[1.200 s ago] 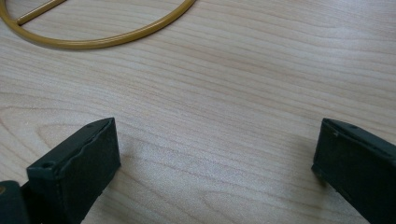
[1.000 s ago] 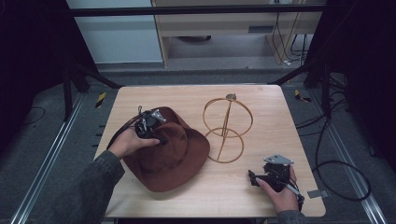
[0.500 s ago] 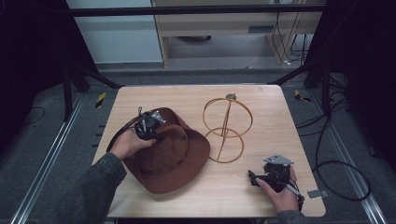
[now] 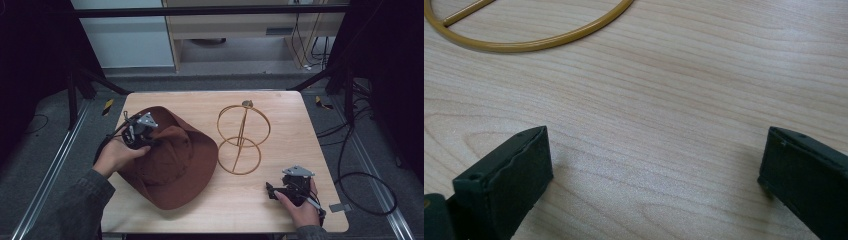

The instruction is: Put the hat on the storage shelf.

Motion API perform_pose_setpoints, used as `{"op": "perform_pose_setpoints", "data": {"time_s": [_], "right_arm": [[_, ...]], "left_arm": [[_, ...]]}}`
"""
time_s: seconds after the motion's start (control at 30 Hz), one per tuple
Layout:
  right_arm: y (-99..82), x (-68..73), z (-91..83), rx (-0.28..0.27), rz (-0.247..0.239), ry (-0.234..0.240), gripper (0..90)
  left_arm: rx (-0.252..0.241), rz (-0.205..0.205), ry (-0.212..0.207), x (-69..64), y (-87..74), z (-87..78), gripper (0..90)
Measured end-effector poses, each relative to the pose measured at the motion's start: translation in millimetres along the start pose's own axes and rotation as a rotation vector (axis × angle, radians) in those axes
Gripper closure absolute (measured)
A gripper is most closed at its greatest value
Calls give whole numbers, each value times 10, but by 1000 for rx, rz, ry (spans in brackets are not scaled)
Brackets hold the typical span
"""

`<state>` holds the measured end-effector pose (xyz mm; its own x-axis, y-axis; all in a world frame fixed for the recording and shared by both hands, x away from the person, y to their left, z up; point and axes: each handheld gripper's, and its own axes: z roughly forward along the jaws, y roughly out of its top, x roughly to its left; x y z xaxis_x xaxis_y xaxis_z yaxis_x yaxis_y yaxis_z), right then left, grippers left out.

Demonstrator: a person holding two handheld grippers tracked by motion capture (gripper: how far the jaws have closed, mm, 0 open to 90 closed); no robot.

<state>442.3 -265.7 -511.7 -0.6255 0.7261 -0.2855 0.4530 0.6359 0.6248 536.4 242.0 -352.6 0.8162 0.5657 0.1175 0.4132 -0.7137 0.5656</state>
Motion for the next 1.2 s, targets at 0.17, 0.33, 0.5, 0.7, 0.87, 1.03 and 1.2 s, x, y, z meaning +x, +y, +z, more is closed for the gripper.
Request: {"op": "perform_pose_setpoints", "data": {"time_s": [0.17, 0.33, 0.5, 0.7, 0.87, 1.03, 1.2], "right_arm": [[-1, 2, -2, 1, -1, -4, 7], [-1, 1, -2, 1, -1, -2, 7], [-1, 1, -2, 1, -2, -2, 7], [-1, 2, -2, 1, -1, -2, 7], [-1, 1, -2, 1, -1, -2, 7], [-1, 1, -2, 1, -1, -2, 7], [0, 1, -2, 1, -2, -2, 7]], "left_arm": [[-57, 7, 20, -34, -30, -306, 887], [-115, -1, 24, -80, -58, -542, 887], [-151, 23, 24, -125, -28, -701, 887], [-202, 31, 32, -170, 21, -853, 887], [-239, 45, 38, -214, 68, -996, 887], [-263, 43, 40, -219, 106, -1092, 887], [-272, 59, 47, -245, 206, -1172, 887]]}}
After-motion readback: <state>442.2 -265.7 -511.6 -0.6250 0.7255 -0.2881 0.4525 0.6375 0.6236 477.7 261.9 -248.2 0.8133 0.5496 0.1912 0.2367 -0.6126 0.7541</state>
